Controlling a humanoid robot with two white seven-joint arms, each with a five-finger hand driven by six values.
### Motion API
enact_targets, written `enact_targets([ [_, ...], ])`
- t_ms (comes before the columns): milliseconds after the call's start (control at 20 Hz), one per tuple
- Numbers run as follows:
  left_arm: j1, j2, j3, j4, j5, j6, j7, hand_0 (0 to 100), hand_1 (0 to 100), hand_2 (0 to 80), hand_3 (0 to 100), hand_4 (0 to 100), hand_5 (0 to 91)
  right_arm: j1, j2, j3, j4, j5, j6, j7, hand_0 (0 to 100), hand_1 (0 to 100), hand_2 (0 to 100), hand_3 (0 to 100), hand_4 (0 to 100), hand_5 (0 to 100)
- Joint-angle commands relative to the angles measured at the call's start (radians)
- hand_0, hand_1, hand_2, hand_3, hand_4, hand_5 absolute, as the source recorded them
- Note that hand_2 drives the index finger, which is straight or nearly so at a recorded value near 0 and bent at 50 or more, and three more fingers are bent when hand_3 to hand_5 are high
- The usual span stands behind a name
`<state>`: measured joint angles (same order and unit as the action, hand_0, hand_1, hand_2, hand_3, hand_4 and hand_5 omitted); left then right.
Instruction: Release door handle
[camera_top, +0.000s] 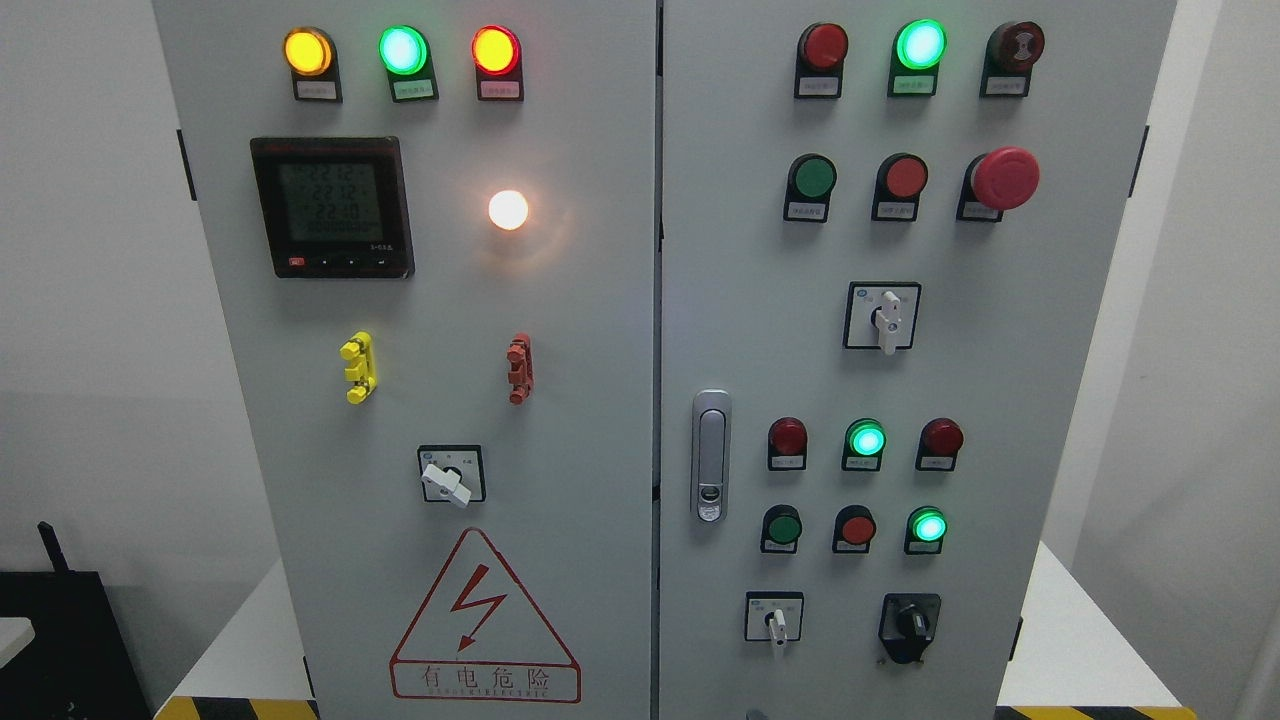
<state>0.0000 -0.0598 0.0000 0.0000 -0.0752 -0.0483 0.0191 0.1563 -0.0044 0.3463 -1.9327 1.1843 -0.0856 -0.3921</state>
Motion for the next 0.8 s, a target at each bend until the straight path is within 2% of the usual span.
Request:
enact_targets([
  [0, -0.003, 0.0, 0.002, 0.009, 0.0, -0.001, 0.001, 12, 39, 0.0, 0, 0, 0.0, -0.053, 0.012, 0.0, 0.029, 0.129, 0.043, 0.001, 28, 25, 0, 97, 89, 100],
  [200, -0.003, 0.0, 0.002, 0.009, 0.0, 0.001, 0.001, 12, 39, 0.0, 0, 0, 0.0, -0.087, 0.015, -0.004, 0.032, 0.216, 0.047, 0.012, 27, 26, 0, 98, 89, 100],
  [451, -0.003, 0.0, 0.002, 0.009, 0.0, -0.001, 0.001, 12, 39, 0.0, 0, 0, 0.0, -0.106, 0.015, -0.007, 0.043, 0.224, 0.07, 0.024, 26, 26, 0, 98, 90, 100],
  [751, -0.003, 0.0, 0.002, 0.009, 0.0, -0.001, -0.001, 12, 39, 0.0, 0, 0, 0.0, -0.147, 0.017, -0.012, 0.054, 0.224, 0.098, 0.073, 26, 26, 0, 98, 90, 100],
])
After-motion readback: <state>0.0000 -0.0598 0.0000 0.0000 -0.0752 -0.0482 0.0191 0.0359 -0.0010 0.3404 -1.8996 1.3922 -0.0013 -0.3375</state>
